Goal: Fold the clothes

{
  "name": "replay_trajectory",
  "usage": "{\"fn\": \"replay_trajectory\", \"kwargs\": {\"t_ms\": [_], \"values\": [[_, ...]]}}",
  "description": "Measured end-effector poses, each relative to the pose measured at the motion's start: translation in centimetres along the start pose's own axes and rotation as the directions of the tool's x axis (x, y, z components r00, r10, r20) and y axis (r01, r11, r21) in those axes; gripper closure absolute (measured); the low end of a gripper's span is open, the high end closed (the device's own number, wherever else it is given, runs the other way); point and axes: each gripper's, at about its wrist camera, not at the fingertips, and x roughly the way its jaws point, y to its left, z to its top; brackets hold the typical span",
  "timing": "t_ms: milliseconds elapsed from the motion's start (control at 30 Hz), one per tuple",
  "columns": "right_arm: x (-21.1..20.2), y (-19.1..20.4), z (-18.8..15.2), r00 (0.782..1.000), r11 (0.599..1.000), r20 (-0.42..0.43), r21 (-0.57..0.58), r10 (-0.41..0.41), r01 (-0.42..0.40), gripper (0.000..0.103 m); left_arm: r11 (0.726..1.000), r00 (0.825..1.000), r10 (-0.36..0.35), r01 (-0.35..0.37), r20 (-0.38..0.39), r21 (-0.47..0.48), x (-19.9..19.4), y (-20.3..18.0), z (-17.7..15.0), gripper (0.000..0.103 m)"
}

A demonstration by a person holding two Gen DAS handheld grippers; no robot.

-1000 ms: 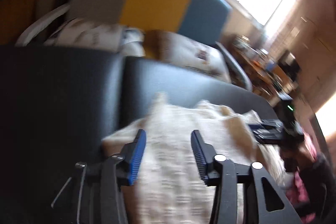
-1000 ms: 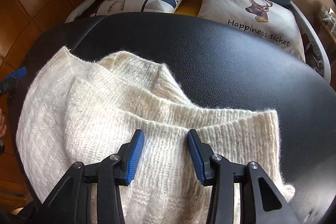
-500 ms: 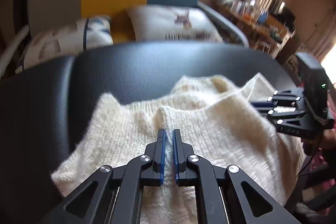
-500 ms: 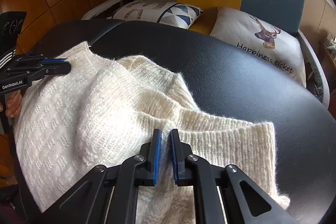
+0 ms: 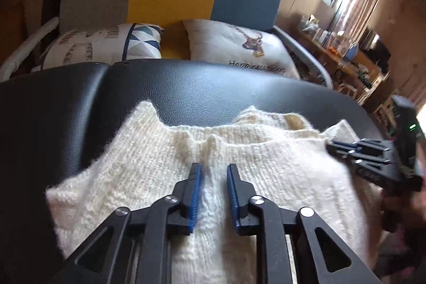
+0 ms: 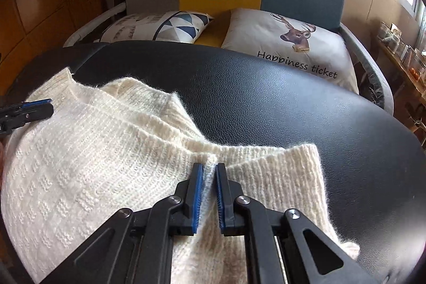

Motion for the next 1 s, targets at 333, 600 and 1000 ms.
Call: {"fn": "replay_trajectory", "kwargs": {"t_ms": [333, 600, 1000], "values": [[-3.0, 1.7, 0.2, 0.992, 0.994, 0.058, 0.001, 0.113, -0.113, 0.073, 0.965, 0.980, 0.200, -0.200, 0.015, 0.169, -2.7, 2.5, -0.3, 0.062], [-2.6, 8.1, -0.1, 0.989, 0.977, 0.005, -0.161, 0.145, -0.143, 0.071, 0.916, 0.964, 0.264, -0.246, -0.015, 0.317, -0.1, 1.5, -0.2, 0.073], [-1.5, 5.7, -1.4, 0.975, 0.975, 0.025, -0.028, 0.221, -0.220, 0.069, 0.975, 0.975, 0.220, -0.220, -0.022, -0.007, -1.0, 6.7, -0.2, 0.091]]}}
